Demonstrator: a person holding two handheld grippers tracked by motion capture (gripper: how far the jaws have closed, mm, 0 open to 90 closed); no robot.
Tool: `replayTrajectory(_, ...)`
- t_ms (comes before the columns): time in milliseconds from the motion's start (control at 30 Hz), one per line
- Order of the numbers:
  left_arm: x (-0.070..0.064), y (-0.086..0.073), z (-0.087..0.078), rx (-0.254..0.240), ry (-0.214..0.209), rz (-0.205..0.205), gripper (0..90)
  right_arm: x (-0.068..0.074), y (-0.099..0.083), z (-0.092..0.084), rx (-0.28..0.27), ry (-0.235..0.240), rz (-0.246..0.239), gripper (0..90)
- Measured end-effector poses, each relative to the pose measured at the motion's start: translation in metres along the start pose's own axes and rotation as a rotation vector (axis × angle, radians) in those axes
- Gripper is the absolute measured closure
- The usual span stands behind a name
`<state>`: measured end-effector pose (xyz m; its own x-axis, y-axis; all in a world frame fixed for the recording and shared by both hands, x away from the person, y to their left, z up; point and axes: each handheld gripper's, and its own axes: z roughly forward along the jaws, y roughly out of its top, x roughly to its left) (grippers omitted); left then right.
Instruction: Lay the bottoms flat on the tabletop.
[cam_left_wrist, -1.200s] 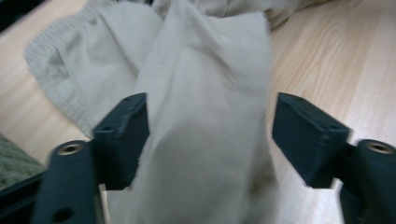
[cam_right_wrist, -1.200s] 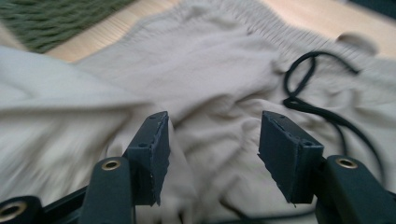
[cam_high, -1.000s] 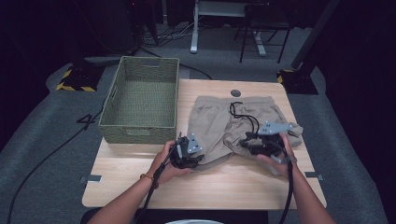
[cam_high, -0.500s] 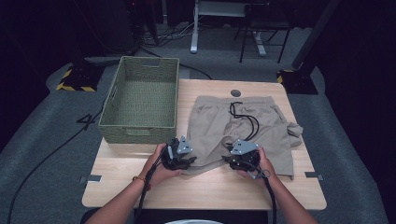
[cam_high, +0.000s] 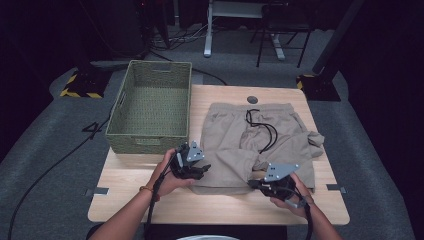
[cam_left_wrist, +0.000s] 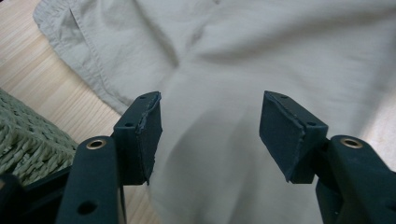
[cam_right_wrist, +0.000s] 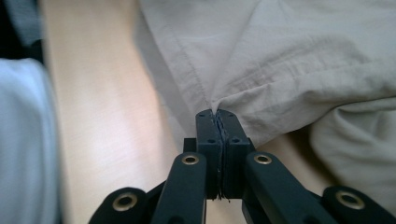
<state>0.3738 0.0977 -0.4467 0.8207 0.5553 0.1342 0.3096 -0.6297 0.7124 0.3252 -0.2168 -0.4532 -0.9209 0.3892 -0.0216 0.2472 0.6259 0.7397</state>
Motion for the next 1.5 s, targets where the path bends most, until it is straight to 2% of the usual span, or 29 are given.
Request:
replayTrajectory(100, -0.003, 0.001, 0.004, 0.015, -0.003, 0.021, 38.5, 0.017, -0.015, -0.002, 0.022, 0.038, 0.016, 88.8)
replayTrajectory(167, -0.008, -0.001, 0.008, 0.031, -0.021, 0.030, 38.6, 0.028, -0.025, -0.001, 0.045, 0.058, 0.023, 88.6)
replayTrajectory(233, -0.016, -0.003, 0.014, 0.066, -0.035, 0.064, 39.2, 0.038, -0.033, 0.000, 0.045, 0.076, 0.034, 87.3)
replayTrajectory(300, -0.024, -0.007, 0.021, 0.091, -0.048, 0.088, 38.9, 0.045, -0.040, 0.000, 0.050, 0.074, 0.039, 80.3)
replayTrajectory(367, -0.030, -0.010, 0.025, 0.108, -0.067, 0.098, 37.4, 0.048, -0.044, -0.005, 0.023, 0.050, 0.062, 69.9)
replayTrajectory(433, -0.035, -0.012, 0.028, 0.130, -0.082, 0.109, 37.5, 0.045, -0.046, -0.016, -0.013, -0.021, 0.088, 56.3)
replayTrajectory(533, -0.043, -0.017, 0.029, 0.162, -0.102, 0.132, 40.1, 0.032, -0.052, -0.041, -0.090, -0.126, 0.136, 50.9)
replayTrajectory(600, -0.045, -0.019, 0.025, 0.172, -0.130, 0.135, 42.6, 0.018, -0.058, -0.057, -0.083, -0.256, 0.161, 50.1)
replayTrajectory(667, -0.050, -0.019, 0.021, 0.186, -0.151, 0.152, 43.3, 0.001, -0.066, -0.071, -0.079, -0.351, 0.207, 48.3)
replayTrajectory(733, -0.055, -0.021, 0.018, 0.199, -0.220, 0.165, 45.4, -0.015, -0.076, -0.079, -0.035, -0.456, 0.231, 46.0)
replayTrajectory(833, -0.064, -0.020, 0.014, 0.222, -0.296, 0.210, 43.7, -0.038, -0.092, -0.093, -0.059, -0.536, 0.330, 46.8)
replayTrajectory(867, -0.067, -0.018, 0.013, 0.219, -0.286, 0.226, 42.7, -0.045, -0.096, -0.096, -0.045, -0.580, 0.352, 45.9)
replayTrajectory(900, -0.068, -0.015, 0.012, 0.209, -0.260, 0.234, 40.7, -0.053, -0.099, -0.097, -0.030, -0.602, 0.371, 45.7)
replayTrajectory(1000, -0.063, -0.003, 0.012, 0.145, -0.221, 0.205, 33.3, -0.072, -0.110, -0.098, -0.010, -0.608, 0.434, 45.2)
replayTrajectory(1067, -0.057, 0.006, 0.016, 0.121, -0.177, 0.175, 31.7, -0.083, -0.116, -0.093, 0.013, -0.572, 0.460, 44.0)
replayTrajectory(1133, -0.051, 0.014, 0.024, 0.088, -0.161, 0.144, 30.3, -0.091, -0.122, -0.087, 0.048, -0.560, 0.477, 44.7)
replayTrajectory(1167, -0.050, 0.017, 0.030, 0.085, -0.152, 0.132, 30.0, -0.096, -0.126, -0.085, 0.041, -0.547, 0.503, 45.7)
replayTrajectory(1233, -0.049, 0.023, 0.044, 0.092, -0.134, 0.140, 30.0, -0.101, -0.132, -0.082, 0.034, -0.517, 0.541, 50.5)
replayTrajectory(1300, -0.051, 0.026, 0.055, 0.102, -0.141, 0.145, 29.9, -0.101, -0.132, -0.080, 0.041, -0.520, 0.522, 59.9)
replayTrajectory(1367, -0.055, 0.028, 0.065, 0.121, -0.131, 0.155, 30.0, -0.100, -0.129, -0.080, 0.049, -0.500, 0.512, 71.0)
replayTrajectory(1433, -0.059, 0.029, 0.073, 0.138, -0.120, 0.169, 30.1, -0.098, -0.125, -0.079, 0.048, -0.487, 0.475, 83.0)
replayTrajectory(1500, -0.058, 0.030, 0.078, 0.124, -0.120, 0.147, 29.7, -0.096, -0.120, -0.077, 0.042, -0.465, 0.449, 88.8)
